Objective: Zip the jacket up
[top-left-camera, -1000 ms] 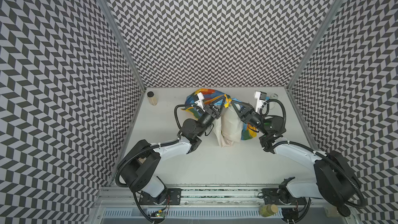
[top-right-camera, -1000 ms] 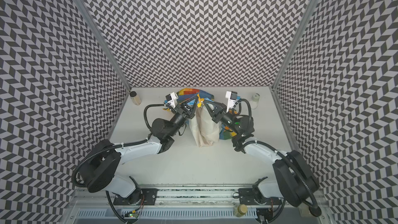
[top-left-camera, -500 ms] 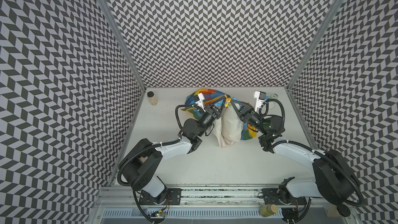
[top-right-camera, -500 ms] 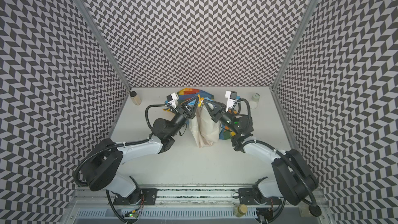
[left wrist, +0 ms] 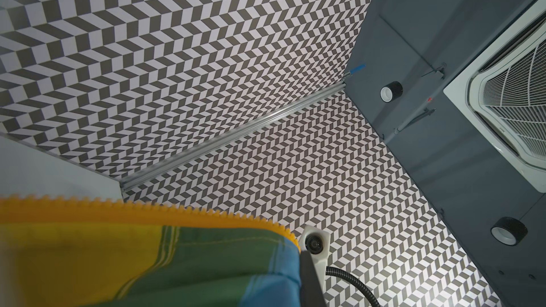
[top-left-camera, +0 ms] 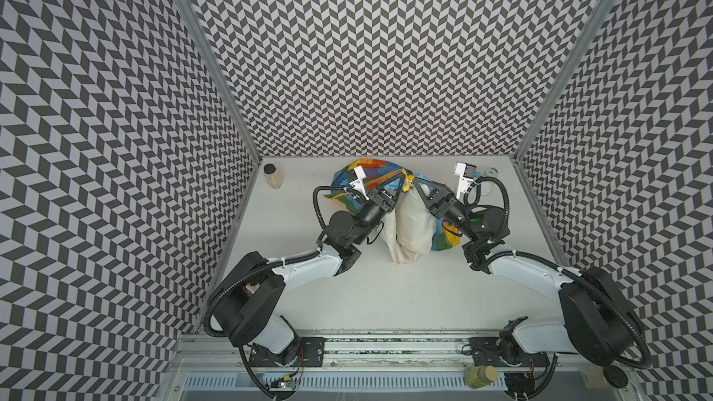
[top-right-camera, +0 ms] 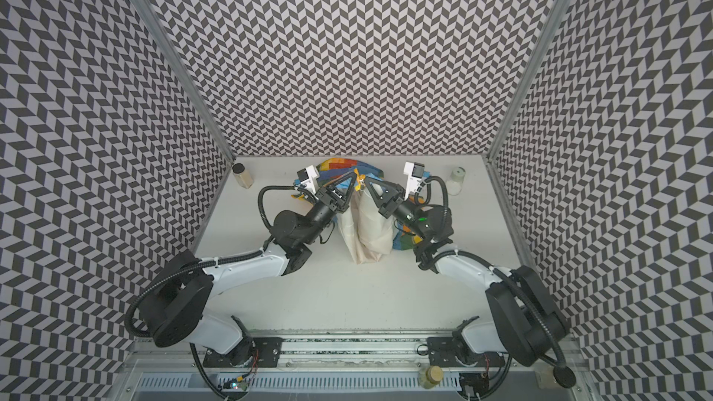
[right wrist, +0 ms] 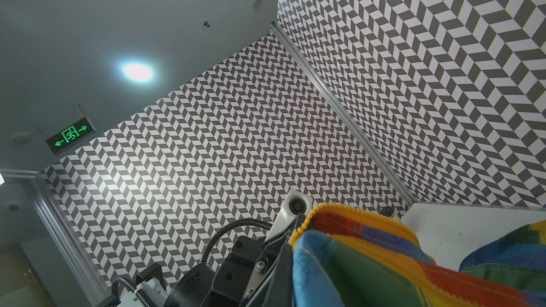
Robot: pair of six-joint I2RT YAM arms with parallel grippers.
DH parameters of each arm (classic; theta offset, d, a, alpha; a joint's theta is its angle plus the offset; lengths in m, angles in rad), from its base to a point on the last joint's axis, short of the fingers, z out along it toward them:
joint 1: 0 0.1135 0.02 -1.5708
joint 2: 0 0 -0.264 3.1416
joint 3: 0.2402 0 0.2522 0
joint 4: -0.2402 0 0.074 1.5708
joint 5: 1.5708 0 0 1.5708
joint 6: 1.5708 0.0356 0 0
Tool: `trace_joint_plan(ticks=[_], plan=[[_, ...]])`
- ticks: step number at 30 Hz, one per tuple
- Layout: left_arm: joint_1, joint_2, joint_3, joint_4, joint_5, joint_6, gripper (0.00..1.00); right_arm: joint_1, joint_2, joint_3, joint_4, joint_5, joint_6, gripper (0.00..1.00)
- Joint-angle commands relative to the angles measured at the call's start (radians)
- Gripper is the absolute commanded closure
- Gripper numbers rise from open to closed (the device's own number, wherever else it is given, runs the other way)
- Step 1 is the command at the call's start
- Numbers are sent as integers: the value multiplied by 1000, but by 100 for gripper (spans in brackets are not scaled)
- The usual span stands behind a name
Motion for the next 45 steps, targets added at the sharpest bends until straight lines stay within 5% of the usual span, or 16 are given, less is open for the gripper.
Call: trace_joint_plan(ticks=[1,13,31,45], plan=[[-39,-23,26,-51,59,59,100,15,6,39,86,14,14,100],[-69,-54,56,-243,63,173,100,17,-21,12,69,26,10,100],[-60,-115,29,-232,59,182,100,17,-28,-3,43,70,-16,100],[22,-195,2,-216,80,152,100,8,-42,8,86,-18,68,100]])
